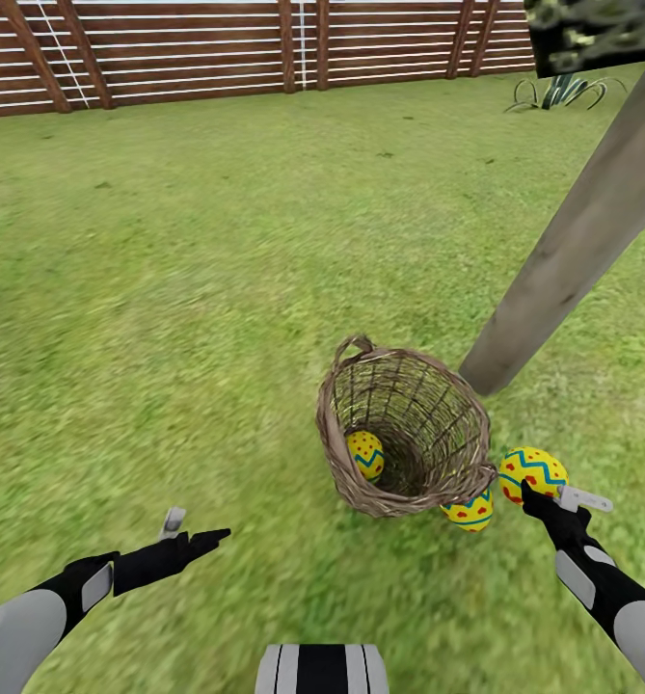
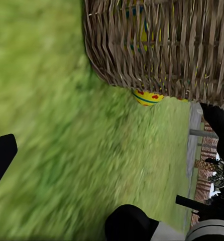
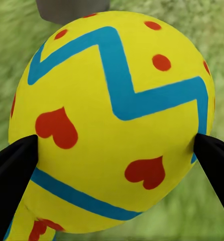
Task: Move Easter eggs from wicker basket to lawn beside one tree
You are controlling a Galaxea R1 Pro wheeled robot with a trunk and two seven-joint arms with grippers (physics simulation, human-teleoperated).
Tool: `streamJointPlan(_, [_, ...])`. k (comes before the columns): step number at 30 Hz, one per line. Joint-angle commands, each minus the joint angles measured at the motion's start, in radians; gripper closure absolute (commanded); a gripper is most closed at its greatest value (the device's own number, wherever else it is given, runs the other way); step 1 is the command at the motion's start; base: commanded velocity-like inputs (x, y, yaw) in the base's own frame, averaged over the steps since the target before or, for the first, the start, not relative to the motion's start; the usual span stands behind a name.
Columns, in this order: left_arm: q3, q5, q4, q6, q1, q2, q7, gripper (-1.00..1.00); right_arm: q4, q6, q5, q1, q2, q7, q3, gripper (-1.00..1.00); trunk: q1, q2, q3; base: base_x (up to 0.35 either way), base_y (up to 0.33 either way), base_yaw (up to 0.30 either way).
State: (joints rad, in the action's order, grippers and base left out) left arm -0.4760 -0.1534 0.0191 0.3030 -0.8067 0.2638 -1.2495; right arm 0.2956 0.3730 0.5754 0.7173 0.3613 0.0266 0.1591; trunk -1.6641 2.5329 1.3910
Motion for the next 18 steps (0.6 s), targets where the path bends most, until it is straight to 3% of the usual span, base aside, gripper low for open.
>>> streamJointPlan(1, [-0.009, -0.009, 0.001, 0.01, 0.0, 0.0, -0.004, -1.0, -0.001, 0.004, 0.011, 0.001, 0.001, 0.003, 0.006, 1.0, 0.0, 0.0, 0.001, 0.0, 0.0, 0.0])
streamJointPlan(2, [-0.009, -0.009, 0.001, 0.01, 0.0, 0.0, -0.004, -1.0, -0.001, 0.004, 0.011, 0.001, 0.0, 0.003, 0.007, -1.0, 0.0, 0.0, 0.001, 0.0, 0.0, 0.0])
streamJointPlan(9, [-0.009, -0.009, 0.001, 0.01, 0.0, -0.001, -0.004, -1.0, -0.002, 0.016, 0.009, 0.001, -0.012, 0.003, 0.005, -1.0, 0.0, 0.0, 0.001, 0.0, 0.0, 0.0])
streamJointPlan(18, [-0.01, -0.009, 0.001, 0.012, 0.0, -0.004, 0.0, -1.0, -0.021, 0.018, 0.012, 0.001, -0.006, 0.002, 0.003, -1.0, 0.004, -0.002, -0.034, 0.0, 0.0, 0.0])
